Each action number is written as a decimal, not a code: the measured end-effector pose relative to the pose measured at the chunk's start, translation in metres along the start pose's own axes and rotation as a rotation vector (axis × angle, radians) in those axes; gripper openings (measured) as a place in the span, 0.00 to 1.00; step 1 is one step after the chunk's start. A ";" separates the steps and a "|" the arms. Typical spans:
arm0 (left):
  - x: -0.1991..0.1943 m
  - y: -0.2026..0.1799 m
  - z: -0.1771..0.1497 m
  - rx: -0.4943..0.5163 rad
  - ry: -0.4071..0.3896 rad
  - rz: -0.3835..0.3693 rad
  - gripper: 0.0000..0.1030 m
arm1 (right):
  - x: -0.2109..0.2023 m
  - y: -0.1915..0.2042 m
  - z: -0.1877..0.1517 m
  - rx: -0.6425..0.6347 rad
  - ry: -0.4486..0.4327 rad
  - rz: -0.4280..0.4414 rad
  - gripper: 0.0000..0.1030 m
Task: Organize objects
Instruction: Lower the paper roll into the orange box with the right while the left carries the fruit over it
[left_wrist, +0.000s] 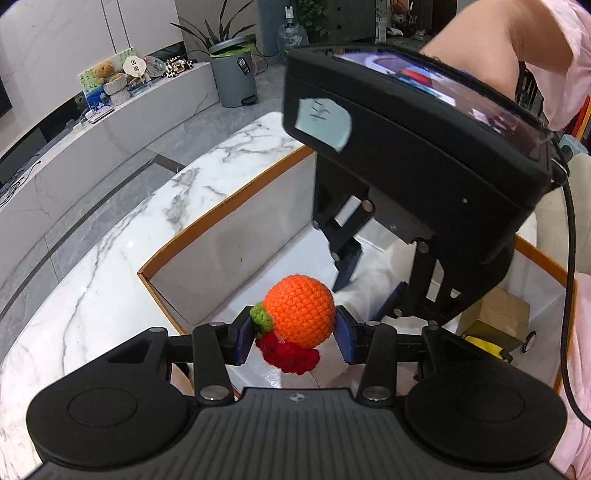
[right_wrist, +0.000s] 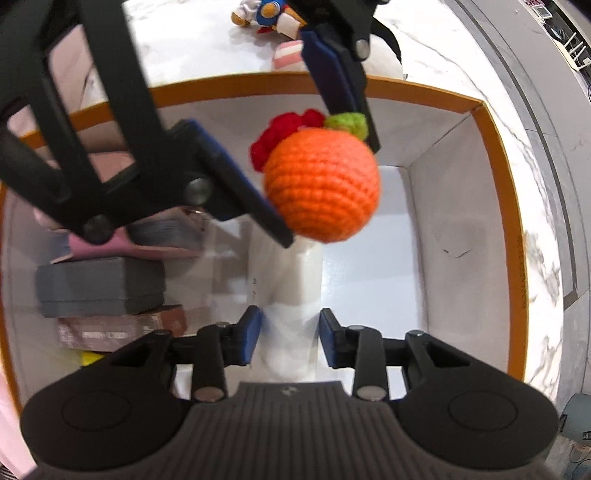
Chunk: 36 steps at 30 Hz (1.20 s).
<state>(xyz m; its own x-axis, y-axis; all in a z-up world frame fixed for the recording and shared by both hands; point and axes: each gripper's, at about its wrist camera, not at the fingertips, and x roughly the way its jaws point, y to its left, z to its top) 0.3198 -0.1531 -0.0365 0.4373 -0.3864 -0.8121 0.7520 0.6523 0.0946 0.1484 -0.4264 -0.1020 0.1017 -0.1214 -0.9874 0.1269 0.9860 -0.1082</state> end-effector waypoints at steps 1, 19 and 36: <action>0.001 0.001 0.000 0.000 0.003 -0.001 0.50 | 0.001 -0.002 0.001 -0.002 0.000 -0.013 0.40; 0.024 0.004 -0.006 0.009 0.041 -0.019 0.51 | 0.042 -0.045 0.001 0.149 -0.018 0.007 0.60; 0.012 -0.015 -0.017 0.012 0.066 -0.049 0.51 | 0.041 -0.007 0.000 -0.034 -0.045 0.132 0.59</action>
<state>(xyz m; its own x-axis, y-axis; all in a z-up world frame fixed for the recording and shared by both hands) 0.3058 -0.1562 -0.0573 0.3665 -0.3740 -0.8520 0.7778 0.6257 0.0599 0.1515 -0.4385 -0.1414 0.1590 0.0054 -0.9873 0.0757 0.9970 0.0177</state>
